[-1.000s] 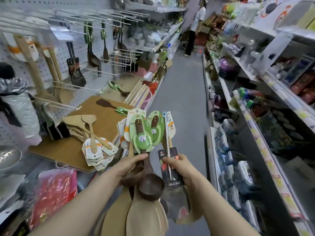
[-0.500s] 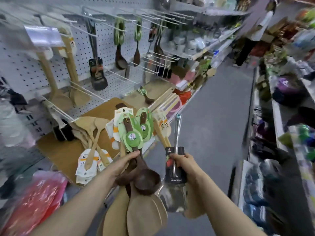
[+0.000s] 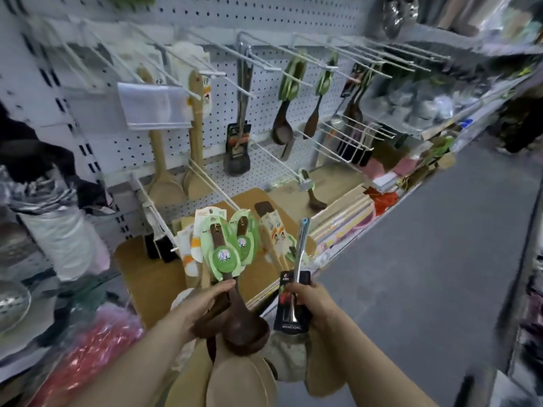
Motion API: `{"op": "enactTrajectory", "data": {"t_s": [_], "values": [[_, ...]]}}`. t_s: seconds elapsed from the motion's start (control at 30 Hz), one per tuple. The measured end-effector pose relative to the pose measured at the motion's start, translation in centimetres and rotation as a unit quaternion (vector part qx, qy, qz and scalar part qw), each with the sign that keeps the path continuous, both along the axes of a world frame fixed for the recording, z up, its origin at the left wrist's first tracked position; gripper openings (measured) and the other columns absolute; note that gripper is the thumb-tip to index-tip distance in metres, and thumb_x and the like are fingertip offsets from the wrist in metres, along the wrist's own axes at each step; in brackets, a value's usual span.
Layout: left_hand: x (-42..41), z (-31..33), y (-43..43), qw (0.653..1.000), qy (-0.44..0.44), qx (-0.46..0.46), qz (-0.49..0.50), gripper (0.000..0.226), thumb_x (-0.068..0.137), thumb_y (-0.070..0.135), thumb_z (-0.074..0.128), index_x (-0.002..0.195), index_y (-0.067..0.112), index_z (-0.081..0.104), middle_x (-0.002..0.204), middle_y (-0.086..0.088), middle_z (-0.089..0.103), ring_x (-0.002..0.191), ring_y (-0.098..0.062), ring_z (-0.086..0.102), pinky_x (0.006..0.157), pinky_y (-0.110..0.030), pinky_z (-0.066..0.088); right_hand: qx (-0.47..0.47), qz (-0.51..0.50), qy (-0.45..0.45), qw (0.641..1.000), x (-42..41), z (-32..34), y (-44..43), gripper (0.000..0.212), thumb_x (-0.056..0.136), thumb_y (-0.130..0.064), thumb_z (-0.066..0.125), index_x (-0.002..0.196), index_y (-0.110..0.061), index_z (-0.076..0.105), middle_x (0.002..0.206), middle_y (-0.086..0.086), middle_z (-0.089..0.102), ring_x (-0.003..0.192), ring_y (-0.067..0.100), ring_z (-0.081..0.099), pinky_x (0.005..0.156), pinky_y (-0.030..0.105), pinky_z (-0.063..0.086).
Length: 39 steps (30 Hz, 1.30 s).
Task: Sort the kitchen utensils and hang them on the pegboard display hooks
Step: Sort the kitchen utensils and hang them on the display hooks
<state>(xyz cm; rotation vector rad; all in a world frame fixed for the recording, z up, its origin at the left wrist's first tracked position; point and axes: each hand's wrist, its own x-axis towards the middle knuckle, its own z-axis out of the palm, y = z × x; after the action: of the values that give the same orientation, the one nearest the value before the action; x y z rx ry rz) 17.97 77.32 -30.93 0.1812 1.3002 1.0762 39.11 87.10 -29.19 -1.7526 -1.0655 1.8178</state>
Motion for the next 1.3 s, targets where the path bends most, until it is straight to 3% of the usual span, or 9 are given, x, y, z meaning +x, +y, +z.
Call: {"op": "enactTrajectory", "data": {"t_s": [0.17,0.3,0.43,0.67,0.8,0.97,1.1,1.2,1.3], "values": [[-2.8,-1.5,0.7,1.0,-0.01,-0.012,0.022,0.066,0.055,0.037,0.089,0.114,0.012,0.069,0.108,-0.017,0.071,0.104,-0.033,0.067,0.105,-0.045,0.044,-0.009,0.021,0.037,0.999,-3.2,-0.6,2.9,0.026,0.086,0.005,0.063,0.108,-0.004,0.053,0.075,0.016,0.065,0.062,0.026,0.065,0.058,0.036,0.056],[-3.7,-2.5,1.2,0.998,-0.012,-0.028,0.062,0.056,0.064,0.035,0.083,0.109,0.005,0.07,0.107,-0.02,0.07,0.1,-0.035,0.067,0.094,-0.039,0.05,-0.003,0.051,0.039,0.998,-5.2,-1.6,5.6,0.027,0.085,0.005,0.065,0.109,-0.004,0.055,0.076,0.017,0.067,0.063,0.027,0.067,0.059,0.036,0.057],[-3.3,-3.4,1.6,0.993,0.043,-0.043,0.099,0.058,0.058,0.044,0.082,0.092,-0.002,0.072,0.087,-0.026,0.064,0.074,-0.028,0.064,0.067,-0.028,0.048,-0.032,0.097,0.046,0.994,-6.9,-2.5,8.7,0.029,0.085,0.006,0.064,0.11,-0.005,0.055,0.078,0.018,0.064,0.06,0.026,0.064,0.052,0.033,0.057],[0.2,-4.0,2.9,0.975,0.088,-0.08,0.188,0.055,0.05,0.041,0.088,0.085,0.001,0.074,0.063,-0.014,0.068,0.055,-0.023,0.063,0.057,-0.027,0.047,-0.051,0.197,0.03,0.979,-9.9,-5.6,15.0,0.025,0.085,0.005,0.065,0.105,-0.009,0.057,0.079,0.017,0.064,0.063,0.028,0.063,0.058,0.035,0.056],[1.9,-4.5,3.2,0.96,0.104,-0.098,0.24,0.054,0.053,0.035,0.09,0.098,0.01,0.074,0.089,-0.013,0.075,0.084,-0.03,0.071,0.088,-0.039,0.053,-0.074,0.223,0.031,0.972,-11.6,-6.8,16.8,0.022,0.086,0.008,0.063,0.097,-0.01,0.056,0.069,0.013,0.062,0.057,0.024,0.06,0.053,0.03,0.052],[4.1,-4.9,2.8,0.942,0.135,-0.104,0.29,0.044,0.069,0.028,0.084,0.107,0.012,0.07,0.092,-0.009,0.075,0.088,-0.024,0.071,0.078,-0.03,0.051,-0.106,0.232,0.04,0.966,-14.5,-8.6,17.2,0.018,0.087,0.007,0.063,0.092,-0.008,0.056,0.067,0.011,0.062,0.055,0.023,0.059,0.043,0.025,0.047],[4.2,-5.1,2.6,0.931,0.144,-0.105,0.318,0.035,0.076,0.024,0.079,0.105,0.007,0.069,0.091,-0.012,0.075,0.086,-0.024,0.072,0.072,-0.026,0.051,-0.152,0.227,0.068,0.96,-16.9,-10.7,16.8,0.018,0.085,0.005,0.064,0.102,0.001,0.061,0.069,0.015,0.067,0.056,0.027,0.065,0.053,0.034,0.056],[3.6,-5.8,2.4,0.93,0.115,-0.11,0.331,0.056,0.056,0.038,0.086,0.103,0.01,0.072,0.095,-0.013,0.074,0.089,-0.028,0.071,0.077,-0.031,0.051,-0.18,0.243,0.06,0.951,-17.9,-12.2,17.3,0.021,0.085,0.003,0.065,0.105,0.0,0.059,0.079,0.019,0.065,0.065,0.03,0.064,0.062,0.04,0.057],[3.2,-6.5,2.3,0.929,0.101,-0.102,0.342,0.053,0.06,0.034,0.087,0.105,0.011,0.071,0.096,-0.013,0.074,0.092,-0.03,0.07,0.081,-0.034,0.053,-0.15,0.251,0.027,0.956,-18.0,-14.1,18.1,0.022,0.085,0.003,0.067,0.105,-0.001,0.059,0.091,0.022,0.064,0.07,0.031,0.062,0.066,0.04,0.055]]}}
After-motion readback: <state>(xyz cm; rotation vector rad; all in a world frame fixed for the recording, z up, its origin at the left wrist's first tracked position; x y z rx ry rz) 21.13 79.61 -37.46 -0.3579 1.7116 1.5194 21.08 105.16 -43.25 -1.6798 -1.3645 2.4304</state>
